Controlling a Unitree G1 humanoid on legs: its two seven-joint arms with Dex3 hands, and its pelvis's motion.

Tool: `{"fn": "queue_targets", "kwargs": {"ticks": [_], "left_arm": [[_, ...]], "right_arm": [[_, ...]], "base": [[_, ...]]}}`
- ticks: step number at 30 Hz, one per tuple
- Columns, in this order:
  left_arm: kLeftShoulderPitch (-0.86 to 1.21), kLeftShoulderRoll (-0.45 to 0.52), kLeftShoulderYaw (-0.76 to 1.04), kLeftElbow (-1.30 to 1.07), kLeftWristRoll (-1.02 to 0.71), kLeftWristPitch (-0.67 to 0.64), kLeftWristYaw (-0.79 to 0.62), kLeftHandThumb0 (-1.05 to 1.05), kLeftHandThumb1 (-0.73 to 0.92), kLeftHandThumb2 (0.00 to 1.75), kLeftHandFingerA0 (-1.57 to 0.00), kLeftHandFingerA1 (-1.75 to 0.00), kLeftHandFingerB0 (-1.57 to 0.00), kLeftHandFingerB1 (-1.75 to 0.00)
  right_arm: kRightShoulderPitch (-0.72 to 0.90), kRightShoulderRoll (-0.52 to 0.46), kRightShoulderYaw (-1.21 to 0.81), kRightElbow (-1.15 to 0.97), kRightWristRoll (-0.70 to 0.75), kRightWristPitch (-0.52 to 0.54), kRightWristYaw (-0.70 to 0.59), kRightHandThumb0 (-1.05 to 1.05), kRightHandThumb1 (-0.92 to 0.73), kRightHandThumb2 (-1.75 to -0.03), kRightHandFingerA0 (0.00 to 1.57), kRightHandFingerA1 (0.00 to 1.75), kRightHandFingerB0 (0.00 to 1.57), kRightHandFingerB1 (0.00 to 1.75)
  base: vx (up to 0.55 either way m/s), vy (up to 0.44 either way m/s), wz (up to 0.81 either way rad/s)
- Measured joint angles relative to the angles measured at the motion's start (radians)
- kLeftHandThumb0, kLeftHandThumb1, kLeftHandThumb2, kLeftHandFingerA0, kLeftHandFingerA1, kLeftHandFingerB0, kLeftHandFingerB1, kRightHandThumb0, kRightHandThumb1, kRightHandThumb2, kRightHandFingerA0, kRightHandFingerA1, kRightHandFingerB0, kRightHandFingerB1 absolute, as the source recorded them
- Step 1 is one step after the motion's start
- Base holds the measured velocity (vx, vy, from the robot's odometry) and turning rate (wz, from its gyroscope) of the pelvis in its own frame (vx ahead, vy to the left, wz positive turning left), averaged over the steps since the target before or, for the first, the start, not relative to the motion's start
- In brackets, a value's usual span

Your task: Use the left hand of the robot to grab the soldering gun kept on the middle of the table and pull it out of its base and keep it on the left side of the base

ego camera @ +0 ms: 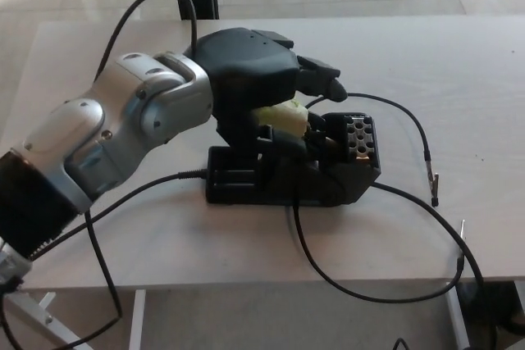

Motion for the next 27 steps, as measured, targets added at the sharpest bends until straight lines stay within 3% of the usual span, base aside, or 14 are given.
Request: {"fn": "queue_targets", "kwargs": {"ticks": [1,2,5,6,7,9,10,11,17,20,22,23,26,27], "left_arm": [[-0.003,0.01,-0.006,-0.006,0.013,-0.001,-0.005,-0.78,0.82,0.65,-0.03,-0.35,-0.31,-0.32],[-0.007,0.02,-0.01,-0.013,0.029,-0.001,-0.01,-0.77,0.61,0.99,-0.02,-0.31,-0.24,-0.49],[-0.014,0.044,-0.016,-0.026,0.065,-0.002,-0.021,-0.71,0.73,0.63,0.0,-0.16,-0.28,-0.31],[-0.016,0.052,-0.018,-0.03,0.077,-0.002,-0.023,-0.72,0.74,0.63,0.0,-0.12,-0.28,-0.31],[-0.018,0.06,-0.021,-0.034,0.09,-0.002,-0.025,-0.79,0.62,0.95,0.0,-0.16,-0.16,-0.44],[-0.02,0.07,-0.026,-0.044,0.116,-0.002,-0.027,-0.78,0.6,0.93,0.0,-0.15,-0.16,-0.44],[-0.021,0.075,-0.028,-0.05,0.127,-0.002,-0.029,-0.68,0.7,0.63,0.0,-0.14,-0.27,-0.32],[-0.021,0.083,-0.031,-0.057,0.145,-0.002,-0.031,-0.74,0.56,0.9,0.0,-0.17,-0.16,-0.44],[-0.021,0.122,-0.035,-0.088,0.224,-0.001,-0.033,-0.68,0.46,0.84,0.0,-0.2,-0.13,-0.46],[-0.021,0.133,-0.038,-0.104,0.263,-0.001,-0.032,-0.51,0.5,0.56,-0.16,-0.68,-0.21,-0.35],[-0.019,0.137,-0.041,-0.114,0.286,0.0,-0.03,-0.51,0.5,0.56,-0.16,-0.68,-0.21,-0.35],[-0.017,0.138,-0.042,-0.119,0.298,0.001,-0.027,-0.48,0.49,0.81,-1.13,-1.25,-0.22,-0.47],[-0.006,0.14,-0.045,-0.132,0.341,0.008,-0.005,-0.43,0.62,0.58,-1.12,-1.37,-0.37,-0.38],[-0.002,0.14,-0.045,-0.135,0.353,0.01,0.004,-0.36,0.58,0.61,-0.98,-1.55,-0.68,-0.54]], "right_arm": [[-0.001,0.0,0.001,0.0,0.0,0.0,0.0,-0.52,-0.52,-0.86,0.51,0.67,0.25,0.47],[-0.001,0.0,0.002,0.0,-0.001,0.0,0.0,-0.49,-0.66,-0.59,0.54,0.62,0.31,0.34],[-0.002,0.0,0.003,0.0,-0.002,0.0,0.0,-0.48,-0.65,-0.59,0.52,0.64,0.3,0.34],[-0.002,0.0,0.003,0.0,-0.002,0.0,0.0,-0.47,-0.63,-0.59,0.52,0.62,0.3,0.33],[-0.002,0.0,0.003,0.0,-0.002,0.0,0.0,-0.51,-0.51,-0.86,0.5,0.68,0.24,0.47],[-0.003,0.0,0.003,0.0,-0.002,0.0,0.0,-0.47,-0.66,-0.6,0.52,0.61,0.3,0.34],[-0.003,0.0,0.003,0.0,-0.002,0.0,0.0,-0.47,-0.66,-0.6,0.53,0.61,0.31,0.33],[-0.003,0.0,0.003,0.0,-0.003,0.0,0.0,-0.47,-0.66,-0.59,0.52,0.61,0.31,0.34],[-0.004,0.0,0.003,0.0,-0.003,0.0,0.0,-0.49,-0.66,-0.6,0.52,0.62,0.31,0.34],[-0.005,0.0,0.003,0.0,-0.003,0.0,0.0,-0.48,-0.65,-0.59,0.53,0.64,0.31,0.34],[-0.006,0.0,0.003,0.0,-0.004,0.0,0.0,-0.48,-0.65,-0.59,0.53,0.64,0.31,0.34],[-0.006,0.0,0.003,0.0,-0.004,0.0,0.0,-0.47,-0.65,-0.59,0.53,0.65,0.31,0.34],[-0.006,0.0,0.003,0.0,-0.004,0.0,0.0,-0.47,-0.66,-0.59,0.52,0.65,0.32,0.34],[-0.006,0.0,0.003,0.0,-0.004,0.0,0.0,-0.47,-0.66,-0.59,0.54,0.64,0.33,0.35]], "base": [[0.0,0.0,0.0],[0.0,0.0,0.0],[0.0,0.0,0.0],[0.0,0.0,0.0],[0.0,0.0,0.0],[0.0,0.0,0.0],[0.0,0.0,0.0],[0.0,0.0,0.0],[0.0,0.0,0.0],[0.0,0.0,0.0],[0.0,0.0,0.0],[0.0,0.0,0.0],[0.0,0.0,0.0],[0.0,0.0,0.0]]}}
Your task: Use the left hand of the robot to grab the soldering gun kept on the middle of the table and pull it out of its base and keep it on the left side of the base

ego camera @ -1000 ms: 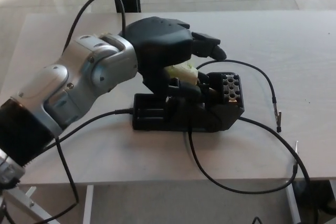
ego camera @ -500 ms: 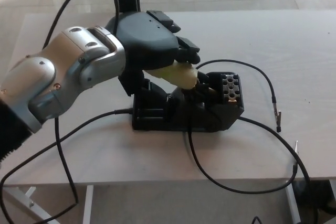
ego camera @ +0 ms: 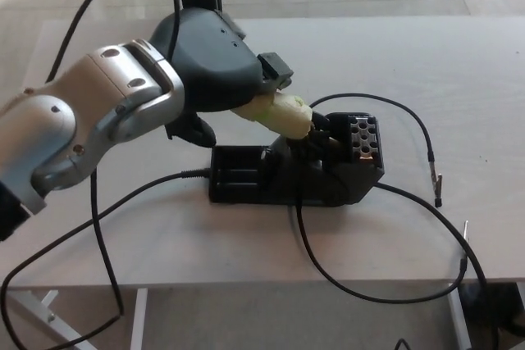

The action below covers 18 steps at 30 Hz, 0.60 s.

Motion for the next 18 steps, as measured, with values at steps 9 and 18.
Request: {"fn": "queue_targets", "kwargs": {"ticks": [9,18], "left_arm": [[0.041,-0.002,0.007,0.006,0.048,0.003,0.158,-0.36,0.6,0.69,-1.04,-1.73,-0.89,-0.87],[0.075,-0.002,0.011,0.043,0.066,-0.017,0.308,-0.33,0.62,0.72,-0.97,-1.66,-0.9,-1.04]], "right_arm": [[-0.001,0.0,0.0,0.0,0.0,0.0,0.0,-0.49,-0.52,-0.87,0.5,0.69,0.26,0.48],[-0.002,0.0,-0.001,0.0,0.0,0.0,0.0,-0.5,-0.54,-0.88,0.59,0.73,0.27,0.49]], "base": [[0.0,0.0,0.0],[0.0,0.0,0.0]]}}
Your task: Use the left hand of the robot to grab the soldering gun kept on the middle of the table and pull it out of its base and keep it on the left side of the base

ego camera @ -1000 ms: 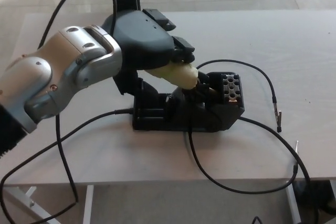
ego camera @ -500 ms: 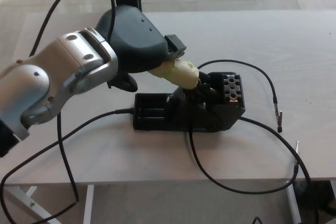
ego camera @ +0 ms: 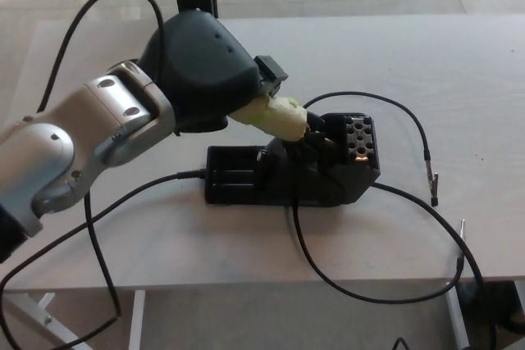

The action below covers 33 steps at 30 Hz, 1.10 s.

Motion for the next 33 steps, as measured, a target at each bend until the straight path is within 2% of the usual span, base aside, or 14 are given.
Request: {"fn": "queue_targets", "kwargs": {"ticks": [2,3,4,9,10,14,15,18,19,21,22,23,24,33], "left_arm": [[0.004,0.0,0.001,0.012,0.004,-0.009,0.033,-0.36,0.58,0.69,-0.96,-1.66,-0.91,-1.04],[0.006,0.0,0.002,0.018,0.005,-0.013,0.046,-0.31,0.56,0.73,-1.0,-1.68,-0.91,-1.0],[0.009,0.0,0.004,0.025,0.006,-0.019,0.062,-0.34,0.4,0.91,-1.24,-1.34,-0.89,-0.88],[0.013,0.008,0.008,0.055,0.015,-0.05,0.134,-0.27,0.52,0.63,-0.96,-1.69,-0.94,-1.01],[0.015,0.013,0.01,0.062,0.016,-0.059,0.149,-0.29,0.56,0.62,-0.91,-1.7,-0.89,-1.06],[0.023,0.066,0.03,0.084,0.017,-0.116,0.201,-0.3,0.55,0.67,-0.95,-1.66,-0.92,-0.95],[0.024,0.083,0.036,0.089,0.017,-0.137,0.216,-0.29,0.53,0.7,-0.98,-1.66,-0.93,-0.93],[0.024,0.137,0.063,0.114,0.02,-0.165,0.246,-0.33,0.54,0.67,-0.98,-1.67,-0.93,-0.95],[0.024,0.157,0.072,0.122,0.02,-0.169,0.251,-0.37,0.59,0.66,-0.96,-1.67,-0.9,-0.91],[0.031,0.226,0.11,0.144,0.021,-0.181,0.271,-0.31,0.55,0.68,-0.97,-1.65,-0.94,-0.91],[0.042,0.266,0.132,0.153,0.021,-0.189,0.283,-0.29,0.55,0.68,-0.96,-1.64,-0.94,-0.87],[0.048,0.287,0.143,0.159,0.021,-0.194,0.288,-0.27,0.55,0.68,-0.94,-1.64,-0.93,-0.87],[0.064,0.325,0.164,0.169,0.021,-0.206,0.3,-0.26,0.55,0.71,-0.96,-1.63,-0.91,-0.88],[0.231,0.514,0.331,0.137,0.033,-0.308,0.368,-0.26,0.54,0.73,-0.96,-1.59,-0.92,-0.78]], "right_arm": [[0.0,0.0,-0.001,0.0,0.0,0.0,0.0,-0.51,-0.55,-0.88,0.59,0.73,0.28,0.49],[0.0,0.0,-0.001,0.0,0.0,0.0,0.0,-0.5,-0.71,-0.61,0.61,0.68,0.36,0.35],[0.0,0.0,-0.001,0.0,0.0,0.0,0.0,-0.56,-0.6,-0.95,0.55,0.7,0.28,0.5],[0.0,0.0,-0.002,0.0,0.001,-0.001,0.0,-0.63,-0.64,-0.98,0.58,0.71,0.31,0.51],[0.0,0.0,-0.002,0.0,0.001,-0.002,0.0,-0.58,-0.78,-0.63,0.62,0.64,0.38,0.36],[0.0,0.0,-0.004,0.0,0.002,-0.011,0.0,-0.64,-0.64,-0.99,0.61,0.72,0.33,0.51],[0.0,0.0,-0.004,0.001,0.002,-0.013,0.0,-0.6,-0.78,-0.63,0.63,0.67,0.39,0.35],[0.001,0.0,-0.004,0.002,0.002,-0.013,-0.001,-0.58,-0.61,-0.98,0.58,0.71,0.3,0.51],[0.002,0.0,-0.004,0.002,0.002,-0.013,-0.001,-0.57,-0.77,-0.63,0.6,0.65,0.38,0.36],[0.001,0.0,-0.005,0.002,0.002,-0.013,-0.002,-0.57,-0.61,-0.98,0.57,0.7,0.31,0.51],[-0.001,0.0,-0.004,0.003,0.002,-0.014,-0.002,-0.57,-0.77,-0.63,0.61,0.65,0.39,0.36],[-0.002,0.0,-0.004,0.003,0.002,-0.015,-0.002,-0.61,-0.63,-0.97,0.59,0.71,0.32,0.52],[-0.003,0.0,-0.005,0.004,0.002,-0.018,-0.002,-0.56,-0.77,-0.63,0.63,0.66,0.4,0.37],[-0.004,-0.016,-0.006,0.016,0.005,-0.037,-0.01,-0.54,-0.76,-0.63,0.62,0.65,0.44,0.37]], "base": [[0.0,0.0,0.0],[0.0,0.0,0.0],[0.0,0.0,0.0],[0.0,0.0,0.0],[0.0,0.0,0.0],[0.0,0.0,0.0],[0.0,0.0,0.0],[0.0,0.0,0.0],[0.0,0.0,0.1],[0.0,0.0,0.08],[0.0,0.0,0.07],[0.0,0.0,0.07],[0.0,0.0,0.11],[0.0,0.0,0.03]]}}
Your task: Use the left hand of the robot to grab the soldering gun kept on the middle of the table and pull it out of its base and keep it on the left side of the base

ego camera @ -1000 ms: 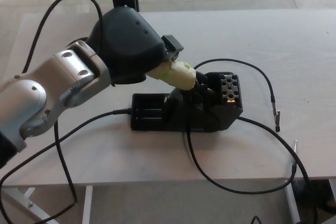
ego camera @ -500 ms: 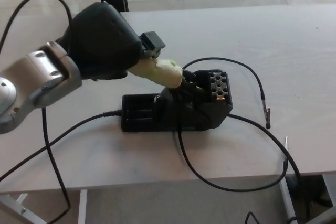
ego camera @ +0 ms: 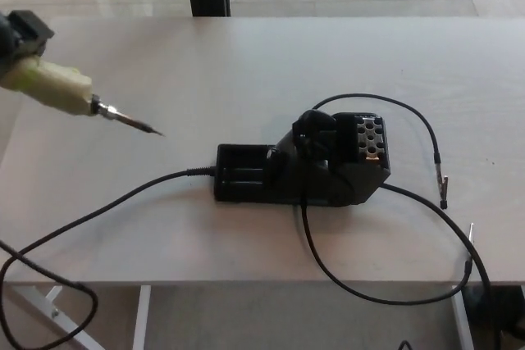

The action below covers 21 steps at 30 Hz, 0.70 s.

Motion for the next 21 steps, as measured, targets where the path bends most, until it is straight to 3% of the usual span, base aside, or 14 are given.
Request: {"fn": "queue_targets", "kwargs": {"ticks": [1,2,3,4,5,6,7,8,9,10,13,14,15,21], "left_arm": [[0.01,0.001,0.012,-0.006,0.001,-0.005,0.001,-0.24,0.52,0.78,-0.96,-1.61,-0.9,-0.9],[0.023,0.001,0.025,-0.015,0.001,-0.009,0.001,-0.24,0.52,0.78,-0.96,-1.61,-0.9,-0.9],[0.048,0.0,0.049,-0.03,0.001,-0.015,0.001,-0.18,0.51,0.86,-0.94,-1.63,-0.88,-1.11],[0.069,-0.002,0.067,-0.04,-0.001,-0.019,0.001,-0.2,0.52,0.84,-0.92,-1.65,-0.88,-1.08],[0.098,-0.01,0.089,-0.051,-0.008,-0.021,0.001,-0.23,0.55,0.73,-0.93,-1.64,-0.91,-0.83],[0.119,-0.017,0.101,-0.058,-0.012,-0.021,0.001,-0.23,0.57,0.81,-0.92,-1.55,-0.91,-0.8],[0.151,-0.034,0.121,-0.068,-0.019,-0.021,0.0,-0.22,0.56,0.88,-0.93,-1.52,-0.88,-0.79],[0.18,-0.05,0.132,-0.081,-0.026,-0.021,-0.004,-0.22,0.56,0.88,-0.93,-1.52,-0.88,-0.79],[0.21,-0.069,0.141,-0.096,-0.03,-0.021,-0.01,-0.21,0.52,0.94,-0.95,-1.57,-0.9,-0.88],[0.23,-0.084,0.146,-0.106,-0.033,-0.021,-0.013,-0.2,0.49,0.93,-0.95,-1.65,-0.91,-0.83],[0.28,-0.145,0.163,-0.134,-0.036,-0.018,-0.024,-0.19,0.55,0.9,-0.89,-1.69,-0.86,-1.01],[0.29,-0.165,0.169,-0.141,-0.037,-0.016,-0.034,-0.15,0.52,0.97,-1.08,-1.64,-0.9,-1.21],[0.294,-0.185,0.17,-0.139,-0.037,-0.014,-0.039,-0.18,0.59,0.94,-0.91,-1.71,-0.79,-1.22],[0.315,-0.315,0.169,-0.107,-0.042,0.016,-0.097,-0.2,0.59,0.92,-0.9,-1.73,-0.78,-1.31]], "right_arm": [[0.0,-0.001,0.0,0.001,0.0,0.0,-0.001,-0.53,-0.75,-0.63,0.61,0.65,0.43,0.38],[0.0,-0.002,0.0,0.002,0.0,-0.001,-0.001,-0.53,-0.75,-0.63,0.61,0.65,0.43,0.38],[-0.001,-0.004,0.0,0.003,0.001,-0.001,-0.002,-0.52,-0.74,-0.62,0.62,0.67,0.45,0.38],[-0.001,-0.005,0.0,0.005,0.002,-0.001,-0.003,-0.52,-0.74,-0.62,0.62,0.66,0.45,0.38],[-0.001,-0.005,-0.001,0.007,0.003,-0.001,-0.004,-0.51,-0.74,-0.63,0.61,0.65,0.44,0.38],[-0.001,-0.005,-0.002,0.008,0.004,-0.001,-0.004,-0.51,-0.74,-0.63,0.6,0.65,0.44,0.38],[-0.002,-0.006,-0.002,0.009,0.006,-0.001,-0.005,-0.55,-0.6,-0.94,0.58,0.72,0.37,0.53],[-0.002,-0.006,-0.002,0.01,0.008,-0.001,-0.005,-0.55,-0.6,-0.94,0.58,0.72,0.37,0.53],[-0.002,-0.006,-0.001,0.01,0.009,-0.002,-0.005,-0.52,-0.74,-0.61,0.6,0.68,0.43,0.38],[-0.002,-0.006,-0.001,0.01,0.011,-0.002,-0.005,-0.51,-0.73,-0.62,0.59,0.68,0.42,0.38],[-0.002,-0.006,0.001,0.01,0.015,-0.002,-0.005,-0.51,-0.73,-0.61,0.6,0.67,0.41,0.38],[-0.004,-0.006,0.002,0.01,0.016,-0.003,-0.005,-0.51,-0.72,-0.61,0.59,0.68,0.4,0.38],[-0.004,-0.006,0.002,0.009,0.017,-0.003,-0.005,-0.51,-0.72,-0.62,0.58,0.68,0.39,0.38],[-0.005,-0.006,0.005,0.01,0.022,-0.003,-0.005,-0.49,-0.7,-0.61,0.58,0.66,0.39,0.38]], "base": [[0.0,0.0,0.0],[0.0,0.0,0.0],[0.0,0.0,0.0],[0.0,0.0,0.0],[0.0,0.0,0.0],[0.0,0.0,0.0],[0.0,0.0,0.0],[0.0,0.0,0.0],[0.0,0.0,0.0],[0.0,0.0,0.0],[0.0,0.0,0.0],[0.0,0.0,0.0],[0.0,0.0,0.0],[0.0,0.0,0.0]]}}
